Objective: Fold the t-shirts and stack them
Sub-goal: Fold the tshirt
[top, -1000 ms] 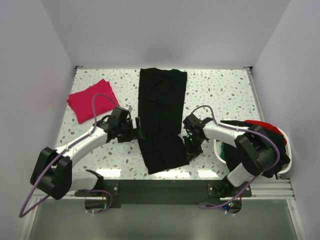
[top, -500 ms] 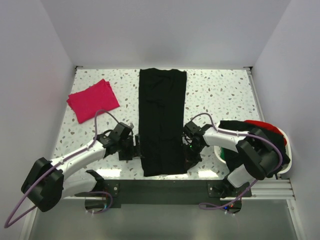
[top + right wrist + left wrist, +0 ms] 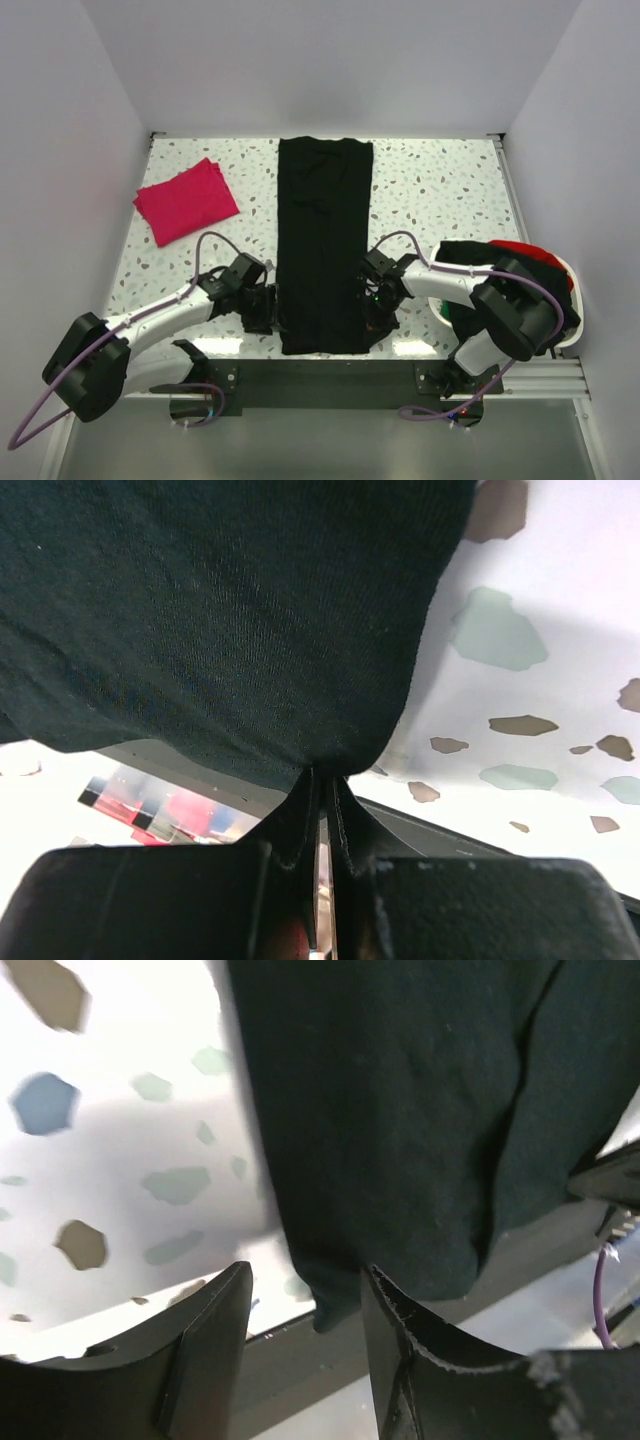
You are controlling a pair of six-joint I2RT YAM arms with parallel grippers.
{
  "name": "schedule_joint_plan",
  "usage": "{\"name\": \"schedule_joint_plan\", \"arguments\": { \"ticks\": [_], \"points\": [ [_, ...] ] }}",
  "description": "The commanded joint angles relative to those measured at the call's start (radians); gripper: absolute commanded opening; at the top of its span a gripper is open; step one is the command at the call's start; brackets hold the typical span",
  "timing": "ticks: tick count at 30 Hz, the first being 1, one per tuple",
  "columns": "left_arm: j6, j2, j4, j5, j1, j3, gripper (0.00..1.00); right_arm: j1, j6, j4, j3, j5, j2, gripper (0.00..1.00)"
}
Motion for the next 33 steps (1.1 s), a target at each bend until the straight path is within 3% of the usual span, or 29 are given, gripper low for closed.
{"name": "schedule_joint_plan", "arguments": {
  "ticks": [1,19,28,33],
  "points": [
    [-0.017,0.002,-0.001,0.080,-0.019,-0.010,0.51,0.013,0.019,0.020,-0.019,0.001,0.009,0.00],
    [-0.030,0.062,0.106,0.186,-0.050,-0.088,0.43,0.028,0.028,0.045,-0.019,-0.008,0.032,0.00],
    [-0.018,0.076,0.088,0.159,-0.051,-0.077,0.01,0.030,0.023,0.002,-0.007,0.006,0.033,0.00],
    [-0.024,0.043,0.031,0.117,-0.053,-0.053,0.00,0.031,0.019,-0.037,0.002,0.009,0.024,0.00]
  ]
}}
